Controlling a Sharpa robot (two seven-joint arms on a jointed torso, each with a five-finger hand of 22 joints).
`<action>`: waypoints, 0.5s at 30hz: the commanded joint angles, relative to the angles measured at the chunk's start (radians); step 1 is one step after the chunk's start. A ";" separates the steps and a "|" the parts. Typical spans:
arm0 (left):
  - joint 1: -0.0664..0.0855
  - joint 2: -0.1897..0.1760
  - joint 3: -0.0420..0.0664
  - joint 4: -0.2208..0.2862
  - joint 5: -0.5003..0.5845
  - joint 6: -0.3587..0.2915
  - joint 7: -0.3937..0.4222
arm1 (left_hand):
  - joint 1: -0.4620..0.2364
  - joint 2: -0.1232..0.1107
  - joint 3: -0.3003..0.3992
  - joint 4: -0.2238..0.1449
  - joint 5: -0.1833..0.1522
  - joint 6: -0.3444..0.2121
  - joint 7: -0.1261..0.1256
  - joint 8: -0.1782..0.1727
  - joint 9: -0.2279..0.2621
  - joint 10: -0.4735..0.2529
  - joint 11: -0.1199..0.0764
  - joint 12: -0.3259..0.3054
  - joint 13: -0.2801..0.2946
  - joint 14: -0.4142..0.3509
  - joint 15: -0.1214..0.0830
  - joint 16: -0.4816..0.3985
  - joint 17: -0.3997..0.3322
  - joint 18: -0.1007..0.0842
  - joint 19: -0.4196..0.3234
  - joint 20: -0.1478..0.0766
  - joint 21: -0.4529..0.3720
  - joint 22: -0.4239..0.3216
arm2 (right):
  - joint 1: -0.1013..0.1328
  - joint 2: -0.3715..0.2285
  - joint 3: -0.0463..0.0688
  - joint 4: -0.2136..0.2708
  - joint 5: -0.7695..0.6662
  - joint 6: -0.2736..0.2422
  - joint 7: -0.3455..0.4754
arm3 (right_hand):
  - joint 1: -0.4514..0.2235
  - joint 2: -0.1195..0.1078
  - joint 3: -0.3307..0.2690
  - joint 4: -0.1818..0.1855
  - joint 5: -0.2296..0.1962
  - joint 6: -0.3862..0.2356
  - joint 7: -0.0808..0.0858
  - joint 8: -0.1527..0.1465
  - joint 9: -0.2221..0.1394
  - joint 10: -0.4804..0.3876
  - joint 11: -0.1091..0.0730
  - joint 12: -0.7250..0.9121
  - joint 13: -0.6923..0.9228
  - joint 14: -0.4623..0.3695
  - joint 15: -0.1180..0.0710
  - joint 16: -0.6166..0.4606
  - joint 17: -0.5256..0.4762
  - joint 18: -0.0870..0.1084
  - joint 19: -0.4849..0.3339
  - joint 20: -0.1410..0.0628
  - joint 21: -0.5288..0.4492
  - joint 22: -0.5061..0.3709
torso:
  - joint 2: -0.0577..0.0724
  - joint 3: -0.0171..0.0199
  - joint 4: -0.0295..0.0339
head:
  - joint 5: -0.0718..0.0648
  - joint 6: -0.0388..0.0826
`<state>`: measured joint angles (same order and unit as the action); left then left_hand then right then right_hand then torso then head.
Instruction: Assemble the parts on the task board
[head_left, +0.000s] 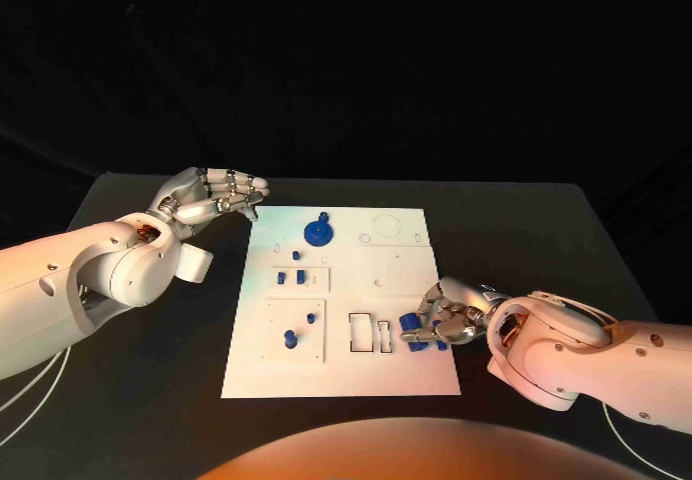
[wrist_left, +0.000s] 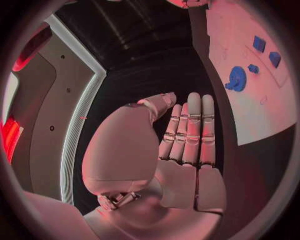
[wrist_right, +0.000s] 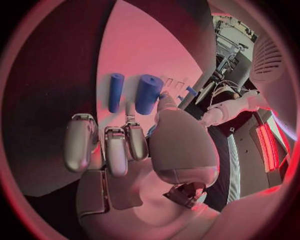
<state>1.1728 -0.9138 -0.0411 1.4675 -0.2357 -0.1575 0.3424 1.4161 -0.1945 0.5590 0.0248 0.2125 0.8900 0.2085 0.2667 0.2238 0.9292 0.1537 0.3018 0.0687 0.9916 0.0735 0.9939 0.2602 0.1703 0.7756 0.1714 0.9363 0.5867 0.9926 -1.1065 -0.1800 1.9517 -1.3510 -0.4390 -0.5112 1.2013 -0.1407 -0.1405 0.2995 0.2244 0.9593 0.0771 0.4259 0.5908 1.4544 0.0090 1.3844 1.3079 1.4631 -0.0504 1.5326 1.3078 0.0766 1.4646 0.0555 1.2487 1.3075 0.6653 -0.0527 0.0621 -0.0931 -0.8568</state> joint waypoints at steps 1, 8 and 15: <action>0.000 0.001 0.001 0.004 0.006 0.016 0.004 | -0.002 0.009 -0.002 -0.006 0.005 -0.002 0.005 0.000 -0.001 -0.006 0.002 0.003 -0.001 -0.005 0.003 -0.006 -0.001 0.011 -0.009 0.000 0.006 0.001 | -0.010 0.010 -0.001 -0.006 -0.055 0.029 -0.027 | -0.014 0.001 -0.007 -0.002 0.006 0.008 0.003 0.004 0.000 0.004 -0.004 0.003 0.083 0.083 -0.007 0.005 0.126 -0.018 0.020 -0.004 0.001 0.187 | 0.000 -0.0006 -0.0005 | 0.002 -0.002; 0.000 0.001 0.001 0.004 0.006 0.016 0.004 | -0.002 0.009 -0.002 -0.006 0.005 -0.002 0.005 0.000 -0.001 -0.006 0.002 0.003 -0.001 -0.005 0.003 -0.006 -0.001 0.011 -0.009 0.000 0.006 0.001 | -0.021 0.031 -0.001 -0.019 -0.078 0.023 -0.032 | -0.011 0.005 -0.005 -0.003 0.007 0.012 0.000 0.008 0.002 0.005 -0.005 0.004 0.085 0.083 -0.009 0.005 0.126 -0.018 0.020 -0.005 0.002 0.187 | -0.001 -0.0008 -0.0011 | 0.004 -0.003; 0.000 0.001 0.001 0.004 0.006 0.016 0.002 | -0.005 0.010 -0.003 -0.006 0.006 -0.003 0.006 0.000 -0.001 -0.008 0.002 0.004 -0.001 -0.006 0.004 -0.007 -0.001 0.011 -0.011 0.001 0.005 0.001 | -0.023 0.035 -0.001 -0.028 -0.088 0.015 -0.037 | 0.116 0.056 0.032 -0.011 0.003 0.014 -0.005 0.011 0.002 0.012 -0.011 0.010 0.096 0.084 -0.015 0.006 0.132 -0.019 0.020 -0.011 0.006 0.188 | -0.001 -0.0011 -0.0014 | 0.006 -0.003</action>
<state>1.1726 -0.9139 -0.0411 1.4685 -0.2354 -0.1568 0.3408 1.4144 -0.1928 0.5570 0.0227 0.2125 0.8900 0.2085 0.2667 0.2239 0.9292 0.1537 0.3018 0.0687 0.9916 0.0735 0.9901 0.2603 0.1703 0.7719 0.1751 0.9363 0.5865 0.9777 -1.0715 -0.1741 1.9347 -1.4162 -0.4441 -0.5206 1.2905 -0.1063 -0.1149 0.2909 0.2266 0.9730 0.0809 0.4374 0.5988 1.4619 0.0015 1.3901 1.3077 1.4651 -0.0596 1.5326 1.3076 0.0768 1.4682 0.0518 1.2498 1.3080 0.6646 -0.0533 0.0612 -0.0882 -0.8600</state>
